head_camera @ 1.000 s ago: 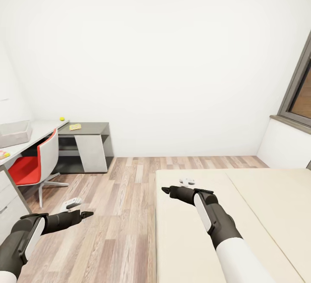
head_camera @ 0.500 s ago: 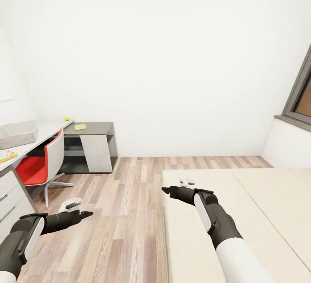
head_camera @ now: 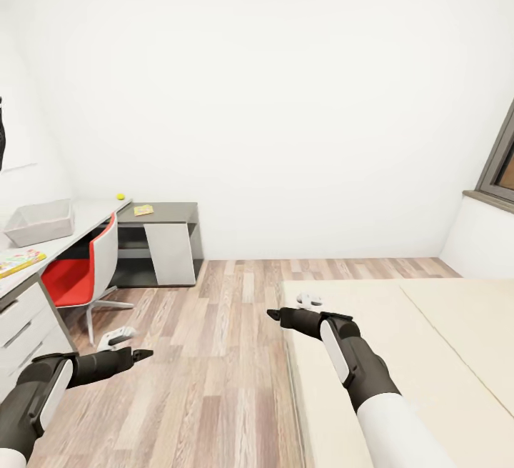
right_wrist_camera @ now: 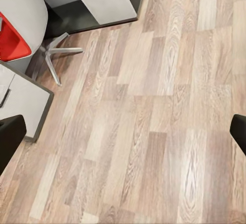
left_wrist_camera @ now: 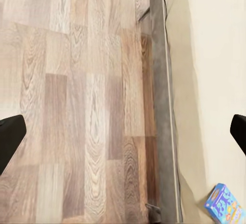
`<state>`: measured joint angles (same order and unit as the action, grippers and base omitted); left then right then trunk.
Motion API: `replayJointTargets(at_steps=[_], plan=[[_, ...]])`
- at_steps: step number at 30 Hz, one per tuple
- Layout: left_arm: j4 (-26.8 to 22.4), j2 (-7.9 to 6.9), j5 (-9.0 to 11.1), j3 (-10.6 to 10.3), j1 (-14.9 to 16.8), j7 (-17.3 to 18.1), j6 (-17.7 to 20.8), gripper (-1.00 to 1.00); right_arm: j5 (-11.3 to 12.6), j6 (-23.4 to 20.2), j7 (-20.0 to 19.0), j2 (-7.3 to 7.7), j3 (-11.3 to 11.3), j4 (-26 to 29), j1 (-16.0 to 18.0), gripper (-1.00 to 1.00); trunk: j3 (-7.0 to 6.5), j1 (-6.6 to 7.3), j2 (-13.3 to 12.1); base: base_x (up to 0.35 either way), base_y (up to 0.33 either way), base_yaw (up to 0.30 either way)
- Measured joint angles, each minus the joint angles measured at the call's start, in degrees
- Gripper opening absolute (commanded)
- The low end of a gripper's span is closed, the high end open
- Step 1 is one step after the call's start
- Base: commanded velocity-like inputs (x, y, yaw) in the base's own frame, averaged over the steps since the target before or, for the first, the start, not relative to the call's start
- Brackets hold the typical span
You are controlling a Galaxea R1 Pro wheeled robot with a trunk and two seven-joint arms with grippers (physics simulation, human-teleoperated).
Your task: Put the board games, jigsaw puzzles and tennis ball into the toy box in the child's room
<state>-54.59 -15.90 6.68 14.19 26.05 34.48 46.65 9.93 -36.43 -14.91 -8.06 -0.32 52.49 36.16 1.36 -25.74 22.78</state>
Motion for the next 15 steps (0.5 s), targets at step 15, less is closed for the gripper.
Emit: replayJointTargets(at_steps=[15], plan=[[0.0, 0.00, 0.0, 0.0, 0.0, 0.0, 0.0, 1.00, 0.0, -0.1, 0.0, -0.09, 0.0, 0.0, 0.0, 1.00, 0.00, 0.00, 0.0, 0.000, 0.278, 0.000]])
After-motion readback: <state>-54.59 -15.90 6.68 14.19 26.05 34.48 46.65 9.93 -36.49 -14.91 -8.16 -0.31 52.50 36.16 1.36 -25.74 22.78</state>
